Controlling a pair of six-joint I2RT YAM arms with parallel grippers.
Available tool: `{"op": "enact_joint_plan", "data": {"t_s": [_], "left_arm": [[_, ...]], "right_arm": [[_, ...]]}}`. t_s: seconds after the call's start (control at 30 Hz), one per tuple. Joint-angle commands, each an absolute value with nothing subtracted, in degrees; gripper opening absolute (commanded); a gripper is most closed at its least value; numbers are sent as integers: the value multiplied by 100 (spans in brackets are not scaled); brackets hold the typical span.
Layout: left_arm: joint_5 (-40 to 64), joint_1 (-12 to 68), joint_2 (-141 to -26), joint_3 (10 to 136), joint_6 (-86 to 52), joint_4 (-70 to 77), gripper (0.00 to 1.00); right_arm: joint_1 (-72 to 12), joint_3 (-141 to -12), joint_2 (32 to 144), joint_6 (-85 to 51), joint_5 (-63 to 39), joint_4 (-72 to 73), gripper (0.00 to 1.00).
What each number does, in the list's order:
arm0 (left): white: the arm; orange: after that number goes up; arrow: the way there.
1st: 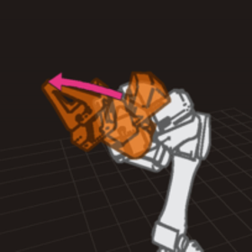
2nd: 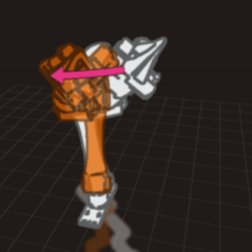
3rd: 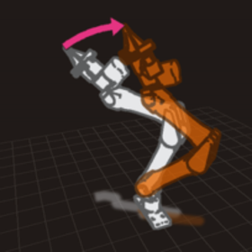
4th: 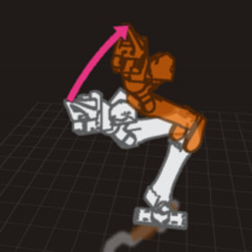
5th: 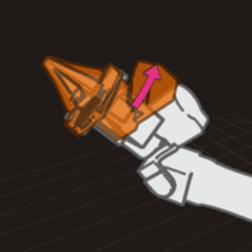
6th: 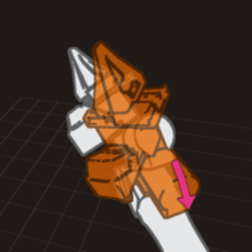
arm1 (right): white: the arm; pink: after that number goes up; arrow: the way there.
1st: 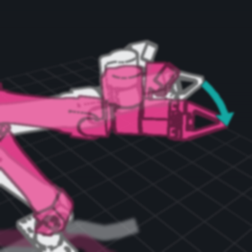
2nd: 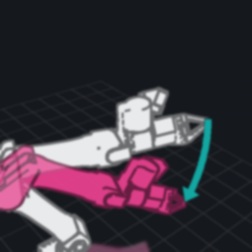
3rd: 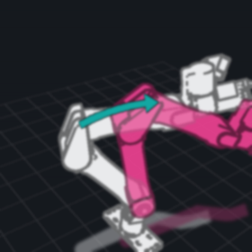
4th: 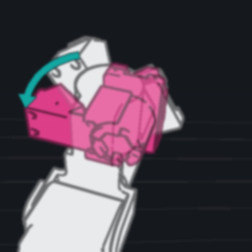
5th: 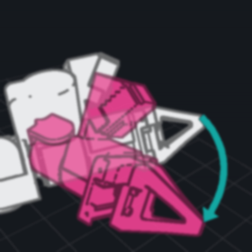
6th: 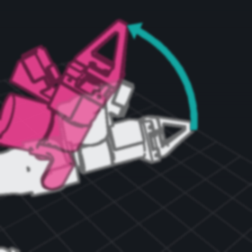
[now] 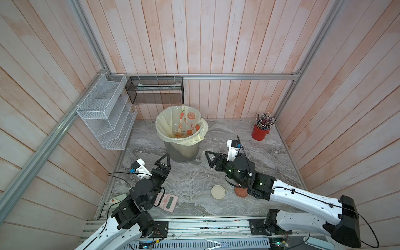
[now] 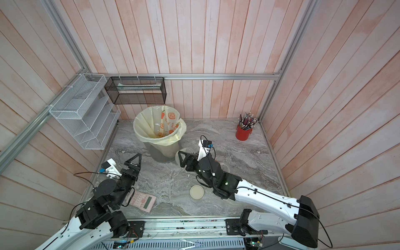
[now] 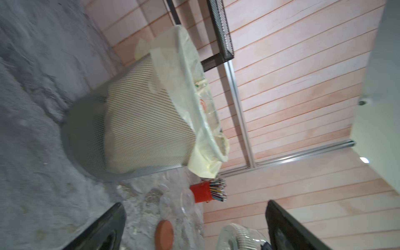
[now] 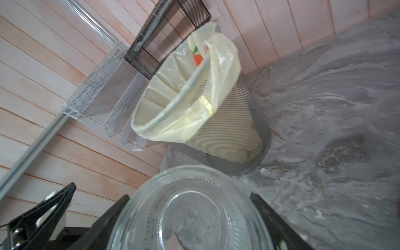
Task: Empty expired oatmeal from jars
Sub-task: Place the jar at the center of the board.
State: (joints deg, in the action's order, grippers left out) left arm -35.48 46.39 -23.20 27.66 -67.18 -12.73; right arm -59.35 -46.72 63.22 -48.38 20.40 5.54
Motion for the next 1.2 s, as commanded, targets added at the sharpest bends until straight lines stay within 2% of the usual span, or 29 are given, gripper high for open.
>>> {"op": "enact_joint_plan", "data": {"t_s": [0.0, 0.3, 0.67, 0.87, 1.07, 1.17], "left_arm": [[-4379, 4614, -2362, 2556, -6056, -1896, 100], [-4966, 4605, -2394, 2054, -5206, -1736, 100], [-5703, 4562, -2735, 1881, -4626, -1691, 100], [-6001, 4266, -3154, 1983, -4413, -1627, 100], [-5637, 3647, -3305, 1934, -3688, -928, 100], [-5441, 3365, -3329, 1869, -3392, -652, 100]], "right_arm": [[-5683, -4518, 6468, -4300, 1777, -59, 26], [-5403, -4338, 7461, -3451, 1826, 286, 26], [-5444, -4336, 8490, -3228, 1960, 471, 26], [-5645, -4305, 8824, -3052, 2289, 624, 33], [-5819, -4401, 9203, -3021, 2627, 543, 39], [-5883, -4406, 9268, -3081, 2750, 497, 45]]}}
